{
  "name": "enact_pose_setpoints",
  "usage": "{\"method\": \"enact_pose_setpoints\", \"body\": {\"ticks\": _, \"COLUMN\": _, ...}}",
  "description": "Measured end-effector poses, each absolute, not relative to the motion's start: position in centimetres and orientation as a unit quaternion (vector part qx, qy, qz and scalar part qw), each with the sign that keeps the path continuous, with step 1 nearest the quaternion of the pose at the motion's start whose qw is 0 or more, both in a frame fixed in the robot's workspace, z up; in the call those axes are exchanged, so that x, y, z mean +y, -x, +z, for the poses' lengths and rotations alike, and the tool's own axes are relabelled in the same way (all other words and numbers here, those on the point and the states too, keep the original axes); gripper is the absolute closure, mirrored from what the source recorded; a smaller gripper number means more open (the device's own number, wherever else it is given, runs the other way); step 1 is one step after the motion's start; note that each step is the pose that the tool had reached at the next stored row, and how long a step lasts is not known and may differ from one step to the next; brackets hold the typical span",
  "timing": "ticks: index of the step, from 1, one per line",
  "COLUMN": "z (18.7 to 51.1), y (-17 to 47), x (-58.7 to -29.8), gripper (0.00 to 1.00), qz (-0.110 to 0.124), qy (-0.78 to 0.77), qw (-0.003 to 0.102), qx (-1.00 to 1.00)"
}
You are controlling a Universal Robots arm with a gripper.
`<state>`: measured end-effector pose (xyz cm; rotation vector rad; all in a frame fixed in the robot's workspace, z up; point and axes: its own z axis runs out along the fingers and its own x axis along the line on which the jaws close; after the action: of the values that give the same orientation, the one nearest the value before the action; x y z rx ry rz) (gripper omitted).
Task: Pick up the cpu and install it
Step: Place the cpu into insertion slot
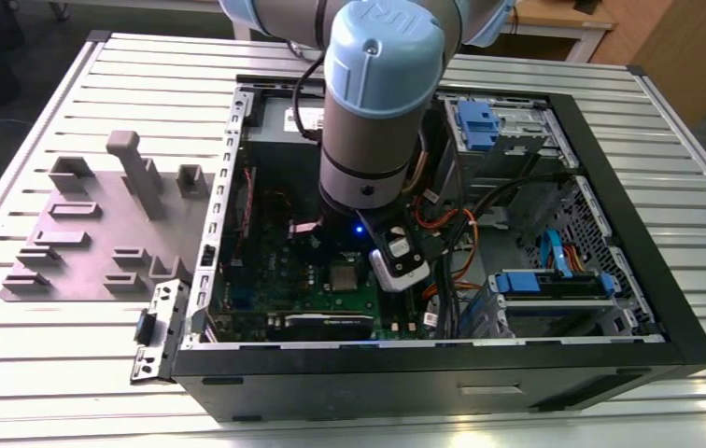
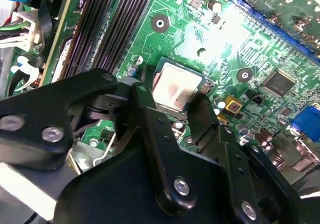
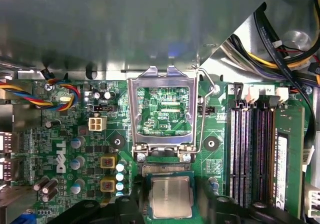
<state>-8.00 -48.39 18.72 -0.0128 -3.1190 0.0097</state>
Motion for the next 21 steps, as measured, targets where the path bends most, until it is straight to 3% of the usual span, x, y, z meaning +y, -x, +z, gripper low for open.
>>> {"method": "enact_pose_setpoints", "body": {"ticks": 3, "z": 18.65, "y": 7.98, "x": -48.38, "gripper": 0.53, "qz": 0.003, "qy": 0.004, "qw": 0.011, "qx": -1.0}}
{"method": "enact_pose_setpoints", "body": {"ticks": 21, "z": 19.34, "y": 8.36, "x": -48.37, "gripper": 0.53, "qz": -0.004, "qy": 0.004, "qw": 0.011, "qx": -1.0}}
